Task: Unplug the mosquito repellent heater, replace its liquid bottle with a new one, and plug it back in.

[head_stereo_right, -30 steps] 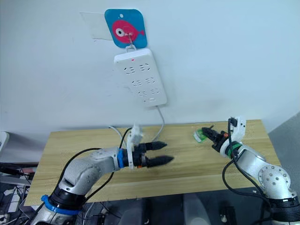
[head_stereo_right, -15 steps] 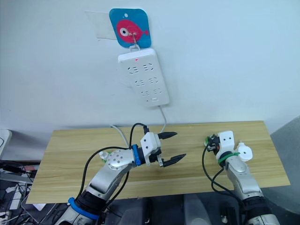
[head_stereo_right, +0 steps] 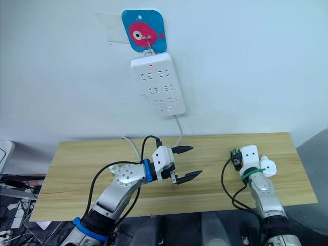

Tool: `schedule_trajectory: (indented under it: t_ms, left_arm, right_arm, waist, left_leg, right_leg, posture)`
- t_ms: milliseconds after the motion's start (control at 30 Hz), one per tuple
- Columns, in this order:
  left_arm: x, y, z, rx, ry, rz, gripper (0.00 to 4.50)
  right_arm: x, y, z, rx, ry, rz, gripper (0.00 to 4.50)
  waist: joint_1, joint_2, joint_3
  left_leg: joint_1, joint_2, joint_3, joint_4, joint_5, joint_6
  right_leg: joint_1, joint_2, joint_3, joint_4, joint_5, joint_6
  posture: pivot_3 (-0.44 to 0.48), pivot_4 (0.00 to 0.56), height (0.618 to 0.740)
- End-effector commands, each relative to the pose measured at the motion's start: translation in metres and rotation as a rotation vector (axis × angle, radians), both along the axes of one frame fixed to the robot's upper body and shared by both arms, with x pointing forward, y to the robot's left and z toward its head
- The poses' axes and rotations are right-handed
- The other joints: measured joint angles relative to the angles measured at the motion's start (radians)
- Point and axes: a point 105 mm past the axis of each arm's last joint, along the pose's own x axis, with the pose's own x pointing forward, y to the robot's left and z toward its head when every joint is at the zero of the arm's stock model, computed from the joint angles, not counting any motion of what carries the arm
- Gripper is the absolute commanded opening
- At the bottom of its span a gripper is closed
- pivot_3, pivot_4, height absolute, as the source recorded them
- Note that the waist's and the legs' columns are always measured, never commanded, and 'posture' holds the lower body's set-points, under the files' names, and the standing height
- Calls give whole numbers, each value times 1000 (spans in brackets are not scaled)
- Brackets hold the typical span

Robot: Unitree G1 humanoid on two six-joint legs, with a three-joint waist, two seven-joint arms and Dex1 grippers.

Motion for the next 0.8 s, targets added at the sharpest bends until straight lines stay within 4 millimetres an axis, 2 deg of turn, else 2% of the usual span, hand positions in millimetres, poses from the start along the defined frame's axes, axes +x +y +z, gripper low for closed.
schedule_trajectory:
  t_ms: [33, 67, 167, 267, 367, 433, 567, 633, 800]
  left_arm:
    - [-4, 10, 12, -62, -6, 47, 4500]
    - [-5, 14, 11, -67, 4, 63, 4500]
    - [-11, 32, 8, -81, 42, 139, 4500]
    - [-21, 60, -4, -44, 53, 265, 4500]
    - [-30, 86, -21, -10, 67, 426, 4500]
    - [-38, 111, -40, 36, 113, 605, 4500]
    - [-60, 140, -63, 2, 205, 843, 4500]
    - [-67, 155, -70, -62, 237, 972, 4500]
    - [-74, 184, -94, -70, 232, 1189, 4500]
  right_arm:
    - [-17, -6, 23, -15, -36, 63, 4035]
    - [-23, -6, 25, -11, -24, 80, 4399]
    - [-45, 0, 38, -9, 19, 173, 4454]
    - [-66, 32, 53, 25, 91, 390, 4454]
    - [-69, 70, 68, 81, 120, 592, 4454]
    - [-74, 105, 78, 72, 130, 833, 4454]
    - [-74, 146, 95, 87, 144, 1112, 4454]
    - [-75, 162, 99, 60, 153, 1229, 4454]
    - [-76, 191, 106, 59, 173, 1402, 4454]
  waist:
    - [4, 0, 0]
    - [5, 0, 0]
    - [6, 0, 0]
    - [4, 1, 0]
    - [0, 0, -1]
    - [2, -1, -1]
    - [18, -2, 0]
    - [28, -3, 0]
    - [59, -3, 0]
  left_leg:
    - [0, 0, 0, 0, 0, 0]
    - [0, 0, -1, 0, 0, 0]
    - [0, 0, -3, 0, 0, 0]
    - [2, 1, -4, 0, 0, 0]
    - [3, 2, -5, 0, 0, 0]
    - [3, 1, -6, 0, 0, 0]
    - [1, 1, -7, 0, 0, 0]
    - [0, 1, -9, 1, 0, 0]
    - [0, -1, -12, 2, 0, 0]
  right_leg:
    - [0, 0, 0, 0, 0, 0]
    - [0, 0, 0, 0, 0, 0]
    - [0, 0, 0, 1, 0, 0]
    - [0, 0, 1, 1, 0, 0]
    - [1, 1, 1, 1, 0, 0]
    - [1, 1, 1, 1, 0, 0]
    - [1, 1, -1, 0, 0, 0]
    - [1, 0, -2, -1, 0, 0]
    - [2, -1, -6, 0, 0, 0]
  posture:
    - [-69, 248, 740]
    - [-66, 248, 740]
    - [-56, 248, 740]
    - [-46, 247, 740]
    - [-37, 246, 740]
    - [-23, 245, 740]
    - [10, 246, 740]
    - [24, 248, 740]
    - [77, 249, 740]
